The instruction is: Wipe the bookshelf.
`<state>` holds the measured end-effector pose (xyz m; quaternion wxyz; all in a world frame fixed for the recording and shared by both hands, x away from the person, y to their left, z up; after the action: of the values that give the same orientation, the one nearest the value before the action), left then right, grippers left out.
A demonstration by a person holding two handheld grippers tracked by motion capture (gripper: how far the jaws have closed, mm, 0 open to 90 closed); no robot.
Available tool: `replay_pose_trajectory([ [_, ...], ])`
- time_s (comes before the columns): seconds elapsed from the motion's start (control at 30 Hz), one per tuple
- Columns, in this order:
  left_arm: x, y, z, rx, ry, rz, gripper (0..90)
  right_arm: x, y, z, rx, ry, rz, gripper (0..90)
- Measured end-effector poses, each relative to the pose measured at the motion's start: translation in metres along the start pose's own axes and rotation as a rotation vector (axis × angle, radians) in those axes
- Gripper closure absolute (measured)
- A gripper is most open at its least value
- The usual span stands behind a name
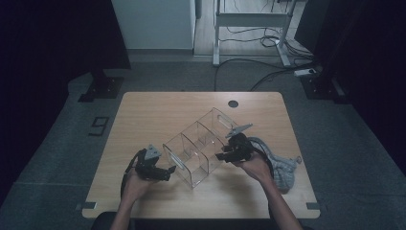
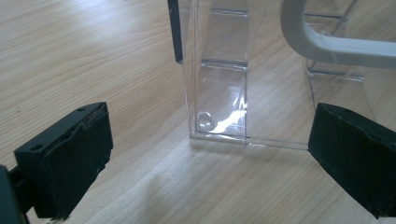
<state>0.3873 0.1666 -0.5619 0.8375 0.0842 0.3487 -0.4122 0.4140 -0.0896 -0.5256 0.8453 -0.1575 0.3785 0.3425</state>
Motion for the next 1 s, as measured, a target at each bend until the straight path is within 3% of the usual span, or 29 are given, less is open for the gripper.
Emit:
replay_pose_trajectory([
  [0.47, -0.004, 0.025, -0.005, -0.059, -0.002, 0.034, 1.6, -0.001, 0.025, -0.002, -0.047, 0.003, 0.025, 51.6],
  [0.67, -0.021, 0.014, -0.011, -0.046, -0.004, 0.022, 2.0, 0.0, 0.029, 0.0, -0.034, 0.007, 0.039, 52.9],
  [1.0, -0.05, -0.021, -0.016, 0.007, -0.028, -0.024, 0.0, 0.001, 0.035, 0.0, -0.034, 0.017, 0.041, 54.0],
])
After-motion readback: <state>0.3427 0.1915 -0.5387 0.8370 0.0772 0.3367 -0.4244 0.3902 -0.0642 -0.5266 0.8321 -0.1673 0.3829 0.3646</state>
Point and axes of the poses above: each handheld gripper's, and its own axes: x roughly forward along the jaws, z roughly out of its top, y roughly to its left, the point moved 8 cm from there along x, roughly forward along the jaws, and after that the axes turned 13 degrees about -z, right-handed, at the moved point
